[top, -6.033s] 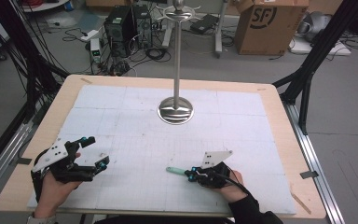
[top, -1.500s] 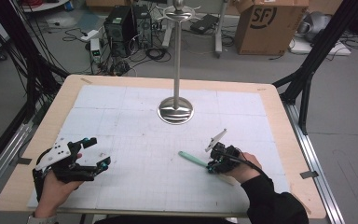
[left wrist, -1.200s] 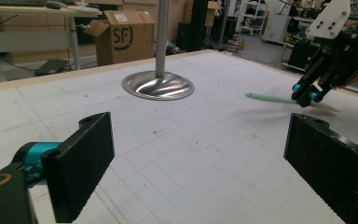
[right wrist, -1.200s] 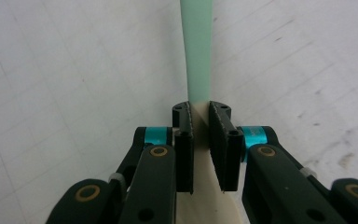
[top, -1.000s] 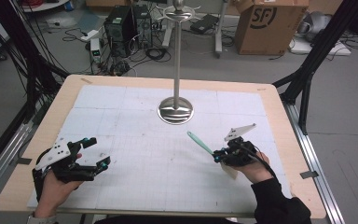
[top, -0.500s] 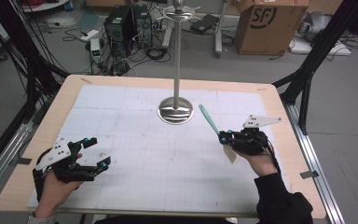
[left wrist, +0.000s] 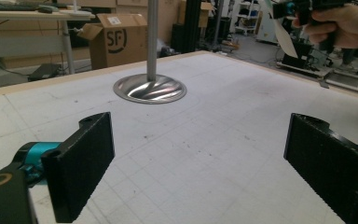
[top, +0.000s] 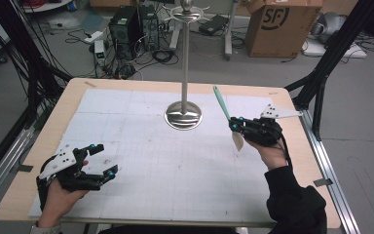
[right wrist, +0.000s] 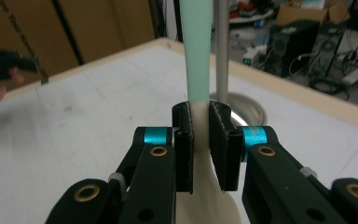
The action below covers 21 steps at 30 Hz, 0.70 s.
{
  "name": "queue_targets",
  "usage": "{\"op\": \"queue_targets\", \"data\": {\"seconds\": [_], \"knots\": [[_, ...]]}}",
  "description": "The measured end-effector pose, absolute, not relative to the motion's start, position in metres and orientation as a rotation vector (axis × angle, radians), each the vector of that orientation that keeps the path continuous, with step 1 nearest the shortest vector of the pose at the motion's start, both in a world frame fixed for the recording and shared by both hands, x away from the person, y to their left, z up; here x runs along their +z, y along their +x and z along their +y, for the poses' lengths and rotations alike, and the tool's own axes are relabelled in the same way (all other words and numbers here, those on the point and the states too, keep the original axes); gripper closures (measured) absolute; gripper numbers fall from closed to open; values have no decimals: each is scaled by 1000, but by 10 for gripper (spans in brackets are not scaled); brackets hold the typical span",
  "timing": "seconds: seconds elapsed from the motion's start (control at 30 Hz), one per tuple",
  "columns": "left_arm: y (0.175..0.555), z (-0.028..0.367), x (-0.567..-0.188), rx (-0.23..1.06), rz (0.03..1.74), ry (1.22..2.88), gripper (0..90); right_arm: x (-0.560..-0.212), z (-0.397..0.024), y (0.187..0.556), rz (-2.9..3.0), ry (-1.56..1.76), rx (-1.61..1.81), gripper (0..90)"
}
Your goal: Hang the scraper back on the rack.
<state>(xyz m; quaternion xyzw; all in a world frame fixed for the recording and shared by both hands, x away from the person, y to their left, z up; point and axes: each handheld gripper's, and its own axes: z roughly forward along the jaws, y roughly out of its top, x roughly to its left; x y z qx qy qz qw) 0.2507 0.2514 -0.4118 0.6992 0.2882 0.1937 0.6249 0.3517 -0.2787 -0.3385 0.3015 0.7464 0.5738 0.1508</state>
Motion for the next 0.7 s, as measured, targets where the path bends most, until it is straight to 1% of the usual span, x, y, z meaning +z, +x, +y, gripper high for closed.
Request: {"op": "queue_targets", "data": {"seconds": [0.27,0.7], "knots": [[252,251,-412,445,666,1611,89,-321,-276,373,2082,820,1724,807],[252,253,-413,453,670,1608,89,-311,-268,398,2062,792,1693,806]]}}
